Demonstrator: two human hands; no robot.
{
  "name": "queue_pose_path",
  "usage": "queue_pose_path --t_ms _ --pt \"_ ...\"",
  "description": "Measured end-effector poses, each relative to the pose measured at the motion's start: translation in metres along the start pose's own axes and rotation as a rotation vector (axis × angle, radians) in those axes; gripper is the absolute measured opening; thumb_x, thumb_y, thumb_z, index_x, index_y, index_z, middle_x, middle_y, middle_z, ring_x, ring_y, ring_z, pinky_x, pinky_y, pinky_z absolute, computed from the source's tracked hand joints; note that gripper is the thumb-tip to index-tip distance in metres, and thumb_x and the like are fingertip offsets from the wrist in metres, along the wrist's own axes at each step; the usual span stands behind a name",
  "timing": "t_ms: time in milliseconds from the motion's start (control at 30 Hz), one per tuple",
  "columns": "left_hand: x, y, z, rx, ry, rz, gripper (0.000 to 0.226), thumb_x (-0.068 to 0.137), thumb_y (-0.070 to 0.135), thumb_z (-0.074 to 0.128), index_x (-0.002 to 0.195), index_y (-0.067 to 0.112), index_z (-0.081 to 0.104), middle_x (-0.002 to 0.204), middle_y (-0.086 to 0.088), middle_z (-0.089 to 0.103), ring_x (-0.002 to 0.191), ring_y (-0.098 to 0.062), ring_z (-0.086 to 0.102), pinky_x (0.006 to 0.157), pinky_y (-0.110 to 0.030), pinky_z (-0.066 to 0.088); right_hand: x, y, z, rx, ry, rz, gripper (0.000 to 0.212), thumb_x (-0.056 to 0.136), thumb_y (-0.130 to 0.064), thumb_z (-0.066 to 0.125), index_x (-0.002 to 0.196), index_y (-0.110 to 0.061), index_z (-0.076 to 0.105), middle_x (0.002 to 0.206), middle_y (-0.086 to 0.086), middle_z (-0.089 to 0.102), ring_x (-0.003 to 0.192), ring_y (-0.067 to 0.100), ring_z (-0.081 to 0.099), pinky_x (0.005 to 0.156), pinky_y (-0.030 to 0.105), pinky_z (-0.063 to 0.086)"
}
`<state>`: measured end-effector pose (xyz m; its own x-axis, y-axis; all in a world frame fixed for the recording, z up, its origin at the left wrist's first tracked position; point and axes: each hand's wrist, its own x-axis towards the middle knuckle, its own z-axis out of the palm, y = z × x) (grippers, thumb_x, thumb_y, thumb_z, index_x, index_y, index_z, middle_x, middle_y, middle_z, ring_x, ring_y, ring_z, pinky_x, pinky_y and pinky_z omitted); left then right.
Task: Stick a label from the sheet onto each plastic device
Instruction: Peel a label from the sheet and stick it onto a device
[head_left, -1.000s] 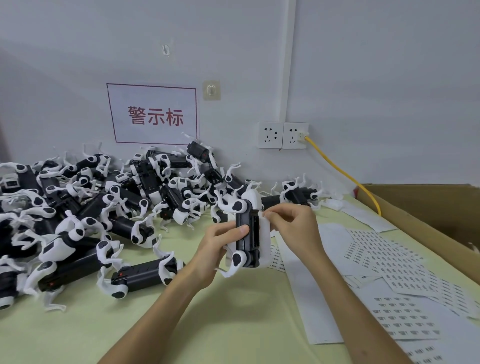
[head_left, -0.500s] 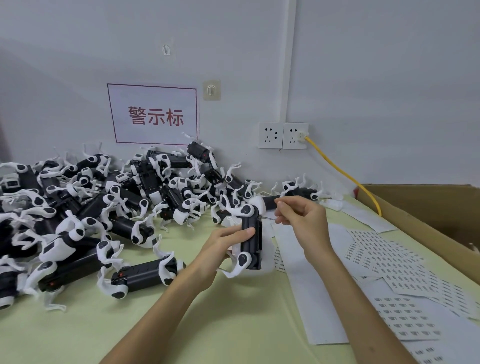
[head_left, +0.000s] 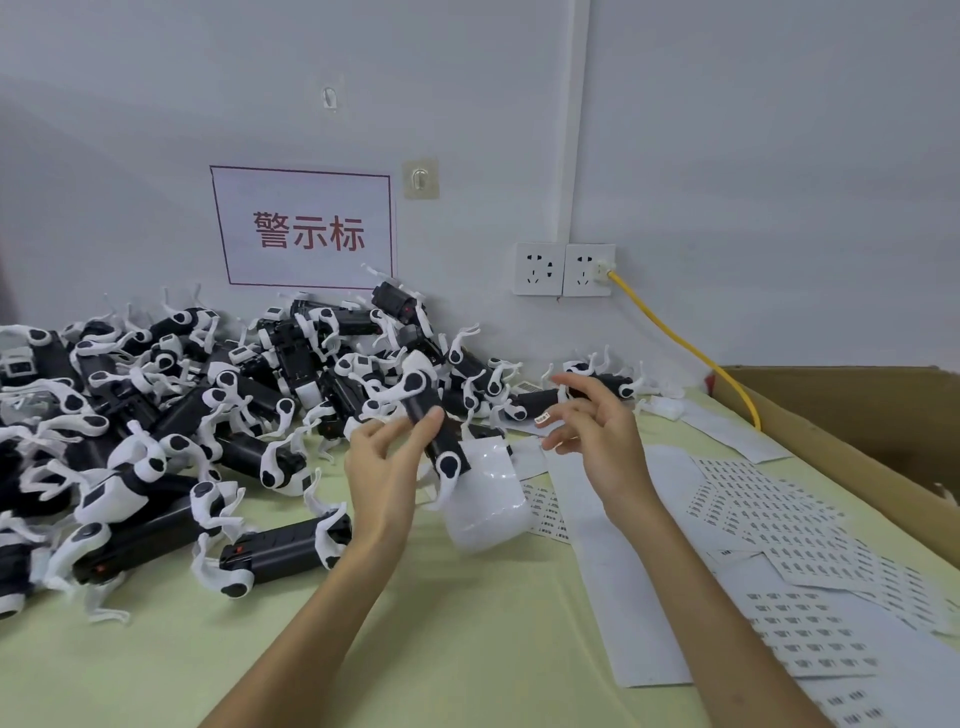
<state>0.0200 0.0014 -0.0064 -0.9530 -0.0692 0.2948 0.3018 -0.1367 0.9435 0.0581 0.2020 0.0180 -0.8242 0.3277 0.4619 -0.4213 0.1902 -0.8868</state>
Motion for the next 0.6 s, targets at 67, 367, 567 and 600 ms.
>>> queue_pose_path --t_ms 67,367,567,600 --pt "0.001 0.007 -0.001 -0.075 -0.141 0.053 0.026 0.078 0.047 0.074 0.068 0.024 0.07 0.088 0.002 0.064 0.08 -0.006 0.058 0.077 -0.021 0.043 -0.001 0.001 0.002 -0.009 -0.037 -0.029 0.045 0.091 0.003 0.046 0.117 -0.029 0.063 0.076 0.0 0.069 0.06 0.017 0.062 0.061 0.025 0.047" --pt "-0.016 0.014 0.009 -0.177 -0.562 -0.128 0.09 0.068 0.047 0.074 0.107 -0.03 0.05 0.11 -0.023 0.055 0.102 -0.033 0.054 0.095 -0.047 0.046 -0.008 0.007 0.006 -0.237 -0.207 -0.153 0.059 0.084 -0.004 0.048 0.132 -0.036 0.053 0.084 -0.001 0.062 0.064 0.014 0.053 0.065 0.03 0.05" --pt "-0.016 0.011 0.009 -0.231 -0.585 -0.176 0.053 0.087 0.034 0.059 0.118 -0.007 0.07 0.119 -0.03 0.068 0.098 -0.032 0.068 0.073 -0.032 0.058 -0.007 0.012 0.005 -0.382 -0.192 -0.243 0.06 0.091 0.002 0.06 0.134 -0.038 0.051 0.085 -0.015 0.057 0.062 0.004 0.052 0.061 0.016 0.045" --pt "-0.016 0.011 0.008 -0.231 -0.592 -0.18 0.05 0.088 0.034 0.057 0.117 -0.003 0.072 0.122 -0.026 0.069 0.1 -0.029 0.07 0.074 -0.03 0.058 -0.007 0.012 0.005 -0.393 -0.191 -0.247 0.06 0.091 0.002 0.06 0.135 -0.038 0.051 0.085 -0.015 0.056 0.062 0.004 0.053 0.061 0.015 0.045"
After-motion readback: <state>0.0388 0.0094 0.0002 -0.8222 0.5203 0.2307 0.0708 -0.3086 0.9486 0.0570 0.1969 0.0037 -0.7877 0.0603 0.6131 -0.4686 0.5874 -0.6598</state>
